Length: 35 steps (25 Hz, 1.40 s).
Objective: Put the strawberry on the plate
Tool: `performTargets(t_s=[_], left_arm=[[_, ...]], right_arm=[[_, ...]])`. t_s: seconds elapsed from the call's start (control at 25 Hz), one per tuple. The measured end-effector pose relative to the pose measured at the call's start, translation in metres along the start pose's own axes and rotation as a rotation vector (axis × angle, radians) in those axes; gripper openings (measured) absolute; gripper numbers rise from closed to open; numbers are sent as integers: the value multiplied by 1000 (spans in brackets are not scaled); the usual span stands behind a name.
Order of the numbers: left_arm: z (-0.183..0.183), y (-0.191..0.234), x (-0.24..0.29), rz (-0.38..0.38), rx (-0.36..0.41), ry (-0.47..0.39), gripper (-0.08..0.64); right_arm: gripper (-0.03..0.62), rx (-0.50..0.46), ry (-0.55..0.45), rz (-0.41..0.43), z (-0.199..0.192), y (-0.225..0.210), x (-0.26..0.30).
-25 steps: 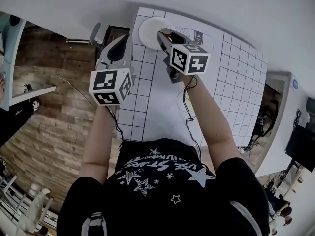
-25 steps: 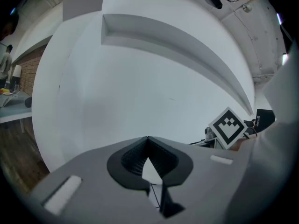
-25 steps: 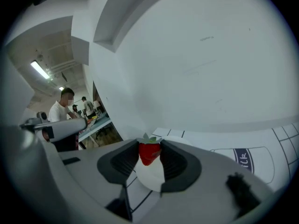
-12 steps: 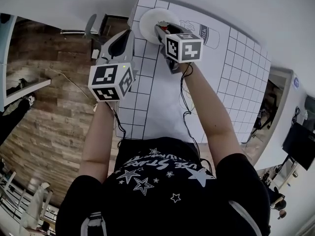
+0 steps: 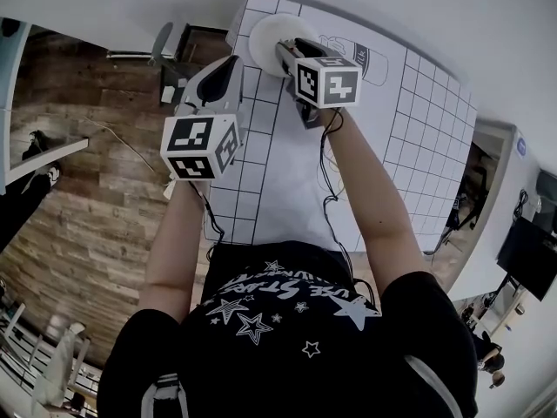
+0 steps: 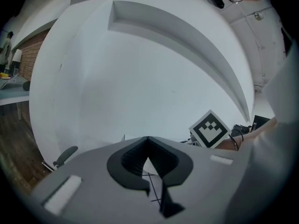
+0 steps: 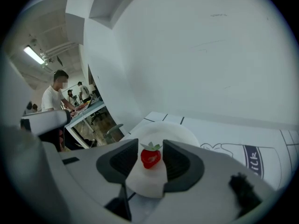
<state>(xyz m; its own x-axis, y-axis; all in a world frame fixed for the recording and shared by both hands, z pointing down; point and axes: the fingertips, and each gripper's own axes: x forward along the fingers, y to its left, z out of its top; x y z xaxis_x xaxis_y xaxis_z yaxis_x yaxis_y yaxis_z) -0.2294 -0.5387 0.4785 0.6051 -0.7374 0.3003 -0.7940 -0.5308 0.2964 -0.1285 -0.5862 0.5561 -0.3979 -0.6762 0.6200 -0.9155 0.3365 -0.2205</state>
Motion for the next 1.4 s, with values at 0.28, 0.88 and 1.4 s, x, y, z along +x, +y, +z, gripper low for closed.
performTargets(t_s=[0.28, 0.88, 1.4], left_arm=[[9, -3, -4, -10, 0, -15, 9], [25, -51, -53, 15, 30, -60, 9], [14, -168, -92, 62, 65, -97, 9]], right_arm=[[158, 38, -42, 17, 5, 1, -22], [112, 63, -151, 39, 13, 13, -109], [43, 157, -245, 112, -28, -27, -224]])
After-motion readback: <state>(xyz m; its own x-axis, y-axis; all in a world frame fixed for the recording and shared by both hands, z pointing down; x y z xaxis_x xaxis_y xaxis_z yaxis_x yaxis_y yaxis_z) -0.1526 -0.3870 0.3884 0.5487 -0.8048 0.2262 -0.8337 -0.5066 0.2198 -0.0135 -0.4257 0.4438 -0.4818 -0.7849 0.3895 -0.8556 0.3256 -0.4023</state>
